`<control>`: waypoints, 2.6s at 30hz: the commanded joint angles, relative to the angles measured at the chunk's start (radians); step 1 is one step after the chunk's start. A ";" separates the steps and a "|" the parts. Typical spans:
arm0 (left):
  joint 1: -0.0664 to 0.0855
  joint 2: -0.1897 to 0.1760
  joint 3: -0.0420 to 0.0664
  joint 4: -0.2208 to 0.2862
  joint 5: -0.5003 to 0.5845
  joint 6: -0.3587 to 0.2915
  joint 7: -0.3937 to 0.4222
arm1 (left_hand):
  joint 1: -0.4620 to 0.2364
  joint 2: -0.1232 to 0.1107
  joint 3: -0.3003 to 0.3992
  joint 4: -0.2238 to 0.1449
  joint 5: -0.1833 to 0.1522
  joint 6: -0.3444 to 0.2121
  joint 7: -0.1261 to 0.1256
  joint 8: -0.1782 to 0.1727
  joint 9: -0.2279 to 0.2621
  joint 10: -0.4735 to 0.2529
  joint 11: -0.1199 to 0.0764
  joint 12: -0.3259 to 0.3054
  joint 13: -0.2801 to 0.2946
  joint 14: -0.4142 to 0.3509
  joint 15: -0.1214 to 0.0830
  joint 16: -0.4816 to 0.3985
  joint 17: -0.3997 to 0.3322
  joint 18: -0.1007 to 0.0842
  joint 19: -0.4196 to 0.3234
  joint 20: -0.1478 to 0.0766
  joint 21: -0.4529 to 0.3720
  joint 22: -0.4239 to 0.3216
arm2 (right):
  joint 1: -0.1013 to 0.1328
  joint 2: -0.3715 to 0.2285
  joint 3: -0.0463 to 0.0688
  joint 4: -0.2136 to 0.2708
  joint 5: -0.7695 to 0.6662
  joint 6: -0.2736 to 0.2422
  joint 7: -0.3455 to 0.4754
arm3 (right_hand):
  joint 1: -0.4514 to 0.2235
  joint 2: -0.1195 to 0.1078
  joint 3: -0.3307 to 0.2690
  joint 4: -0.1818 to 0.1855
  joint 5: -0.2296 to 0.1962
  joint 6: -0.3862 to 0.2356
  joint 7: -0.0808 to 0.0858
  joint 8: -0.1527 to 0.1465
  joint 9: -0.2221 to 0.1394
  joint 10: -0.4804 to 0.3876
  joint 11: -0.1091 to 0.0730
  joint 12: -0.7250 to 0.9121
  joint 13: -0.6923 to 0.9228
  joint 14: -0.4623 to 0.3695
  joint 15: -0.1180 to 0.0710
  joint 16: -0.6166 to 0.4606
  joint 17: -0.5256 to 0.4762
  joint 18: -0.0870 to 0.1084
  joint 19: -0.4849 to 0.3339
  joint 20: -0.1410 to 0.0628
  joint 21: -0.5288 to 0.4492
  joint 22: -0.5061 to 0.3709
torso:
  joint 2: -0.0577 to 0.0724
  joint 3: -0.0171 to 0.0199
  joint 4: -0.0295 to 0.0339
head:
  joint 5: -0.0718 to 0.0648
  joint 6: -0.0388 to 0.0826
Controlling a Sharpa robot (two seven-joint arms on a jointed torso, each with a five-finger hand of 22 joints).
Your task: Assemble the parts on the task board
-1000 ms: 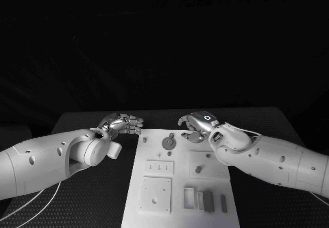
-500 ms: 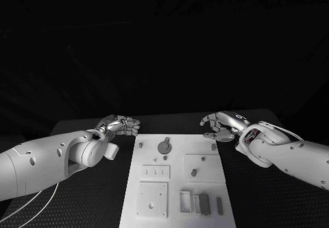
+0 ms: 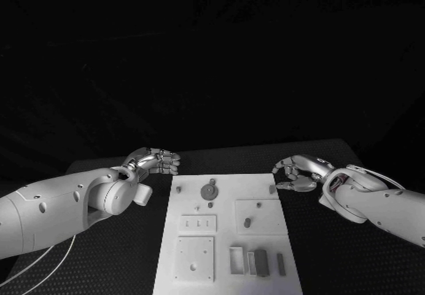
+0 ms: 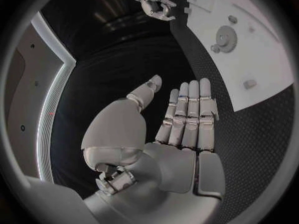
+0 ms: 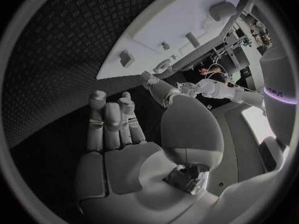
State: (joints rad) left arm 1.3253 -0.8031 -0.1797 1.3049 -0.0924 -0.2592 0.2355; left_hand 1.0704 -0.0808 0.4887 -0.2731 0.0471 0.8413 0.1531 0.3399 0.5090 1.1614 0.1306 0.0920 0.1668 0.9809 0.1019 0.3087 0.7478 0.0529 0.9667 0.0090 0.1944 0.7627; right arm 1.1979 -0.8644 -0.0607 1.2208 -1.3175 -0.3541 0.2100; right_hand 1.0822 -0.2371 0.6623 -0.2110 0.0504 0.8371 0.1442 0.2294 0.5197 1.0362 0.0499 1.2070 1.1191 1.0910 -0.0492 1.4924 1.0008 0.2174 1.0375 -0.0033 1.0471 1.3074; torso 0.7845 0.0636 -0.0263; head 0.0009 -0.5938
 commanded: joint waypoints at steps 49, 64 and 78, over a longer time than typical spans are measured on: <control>-0.006 0.004 0.000 0.015 -0.004 0.013 0.003 | -0.009 0.002 -0.005 -0.003 0.003 -0.008 0.020 -0.014 -0.006 -0.014 0.006 -0.011 -0.002 0.006 0.003 -0.010 0.005 0.005 0.003 -0.004 -0.008 0.003 | -0.068 0.099 0.001 -0.135 -0.019 0.004 0.019 | 0.004 0.042 -0.018 0.022 0.000 0.128 -0.021 0.081 0.045 0.000 -0.034 0.010 -0.011 0.016 -0.029 0.012 0.019 0.044 -0.003 -0.002 0.007 0.017 | 0.001 -0.0051 0.0023 | 0.005 -0.027; -0.006 0.002 0.000 0.016 -0.004 0.014 0.000 | -0.009 0.002 -0.005 -0.002 0.003 -0.008 0.021 -0.015 -0.006 -0.014 0.007 -0.012 -0.002 0.006 0.003 -0.011 0.006 0.005 0.003 -0.004 -0.009 0.003 | -0.072 0.110 0.001 -0.142 -0.026 -0.017 0.000 | 0.001 0.060 -0.020 0.019 0.000 0.148 -0.031 0.095 0.063 0.010 -0.045 0.009 -0.016 0.027 -0.039 0.015 0.025 0.044 0.001 -0.005 0.009 0.017 | 0.000 -0.0043 0.0009 | 0.004 -0.033; -0.006 0.001 0.000 0.021 -0.005 0.018 -0.004 | -0.007 0.002 -0.004 -0.003 0.003 -0.008 0.022 -0.016 -0.006 -0.014 0.007 -0.012 -0.001 0.006 0.003 -0.012 0.007 0.006 0.003 -0.004 -0.009 0.004 | -0.073 0.111 0.002 -0.144 -0.017 -0.024 0.005 | 0.037 0.182 -0.011 -0.078 0.000 0.150 -0.034 0.095 0.085 0.010 -0.047 0.005 -0.019 0.017 -0.045 0.014 0.016 0.044 -0.010 -0.006 0.010 0.019 | 0.001 -0.0051 0.0027 | 0.000 -0.033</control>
State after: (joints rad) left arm 1.3186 -0.8030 -0.1804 1.3228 -0.0937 -0.2570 0.2281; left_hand 1.0704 -0.0808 0.4859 -0.2758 0.0471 0.8322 0.1694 0.3282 0.5044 1.1542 0.1377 0.0835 0.1663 0.9807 0.1018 0.3011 0.7529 0.0454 0.9667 0.0090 0.1906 0.7650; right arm 1.1266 -0.7546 -0.0585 1.0767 -1.3323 -0.3758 0.2111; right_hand 1.1156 -0.0729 0.6527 -0.2846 0.0493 0.9748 0.1019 0.3202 0.5872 1.0487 0.0090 1.2118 1.1012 1.1150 -0.0874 1.5020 1.0170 0.2442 1.0327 -0.0049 1.0514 1.3079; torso 0.7848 0.0583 -0.0230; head 0.0008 -0.6265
